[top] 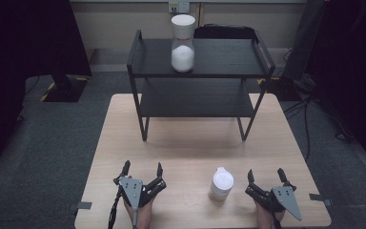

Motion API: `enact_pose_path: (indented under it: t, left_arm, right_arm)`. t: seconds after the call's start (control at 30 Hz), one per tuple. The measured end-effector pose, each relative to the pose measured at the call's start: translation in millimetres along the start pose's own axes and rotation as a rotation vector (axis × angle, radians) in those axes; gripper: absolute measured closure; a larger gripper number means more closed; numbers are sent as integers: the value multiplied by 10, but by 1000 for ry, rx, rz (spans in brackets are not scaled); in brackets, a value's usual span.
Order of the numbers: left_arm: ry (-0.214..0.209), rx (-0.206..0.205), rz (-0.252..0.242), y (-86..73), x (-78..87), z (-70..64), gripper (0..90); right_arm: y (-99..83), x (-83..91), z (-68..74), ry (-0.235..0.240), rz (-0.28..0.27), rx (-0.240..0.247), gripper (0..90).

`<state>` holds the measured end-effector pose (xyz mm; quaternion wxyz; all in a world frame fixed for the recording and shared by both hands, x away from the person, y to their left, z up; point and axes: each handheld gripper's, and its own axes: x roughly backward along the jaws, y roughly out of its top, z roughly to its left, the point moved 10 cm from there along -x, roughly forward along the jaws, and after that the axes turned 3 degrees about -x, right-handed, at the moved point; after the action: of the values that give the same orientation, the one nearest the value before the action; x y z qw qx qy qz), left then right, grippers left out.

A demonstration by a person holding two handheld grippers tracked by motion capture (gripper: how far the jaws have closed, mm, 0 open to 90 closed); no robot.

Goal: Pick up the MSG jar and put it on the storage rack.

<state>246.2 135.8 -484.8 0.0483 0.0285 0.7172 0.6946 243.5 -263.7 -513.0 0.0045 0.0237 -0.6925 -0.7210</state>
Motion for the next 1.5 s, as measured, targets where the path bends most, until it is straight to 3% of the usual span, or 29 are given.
enact_pose_path:
  t: [0.53, 0.7, 0.77, 0.9, 1.5]
  left_arm:
    - [41, -29, 12, -292, -66, 36, 0]
    - [72, -54, 4, -305, -45, 4, 0]
    - [92, -91, 1, -309, -44, -41, 0]
    - [114, -82, 9, -306, -52, -53, 0]
    - [103, -82, 11, -305, -52, -47, 0]
  right_arm:
    - [0, 1, 0, 0, -1, 0, 0]
    - [0, 0, 0, 0, 0, 1, 0]
    - [0, 1, 0, 0, 0, 0, 0]
    - [-1, 3, -2, 1, 0, -1, 0]
    - [-1, 4, 2, -3, 0, 1, 0]
